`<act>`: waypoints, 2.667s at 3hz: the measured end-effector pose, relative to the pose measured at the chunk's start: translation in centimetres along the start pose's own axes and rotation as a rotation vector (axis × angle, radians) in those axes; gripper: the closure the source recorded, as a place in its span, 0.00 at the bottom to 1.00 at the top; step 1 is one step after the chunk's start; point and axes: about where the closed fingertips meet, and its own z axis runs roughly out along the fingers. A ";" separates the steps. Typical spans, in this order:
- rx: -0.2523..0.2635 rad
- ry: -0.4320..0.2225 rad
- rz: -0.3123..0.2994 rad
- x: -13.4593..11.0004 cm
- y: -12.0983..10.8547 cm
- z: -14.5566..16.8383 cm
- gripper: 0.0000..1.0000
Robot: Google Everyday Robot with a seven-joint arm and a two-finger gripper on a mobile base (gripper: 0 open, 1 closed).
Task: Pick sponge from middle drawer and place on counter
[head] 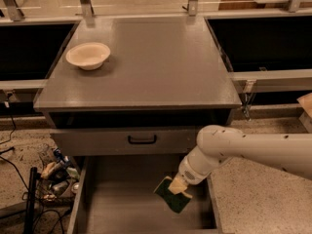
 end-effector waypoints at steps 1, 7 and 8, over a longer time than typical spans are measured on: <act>0.071 -0.005 0.012 -0.5 -1.7 -3.9 1.00; 0.438 -0.115 0.029 -2.6 -4.0 -24.1 1.00; 0.506 -0.133 0.035 -2.5 -4.2 -27.9 1.00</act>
Offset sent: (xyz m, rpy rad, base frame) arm 0.0375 -0.0720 0.1411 -0.1383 -0.2194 -0.1025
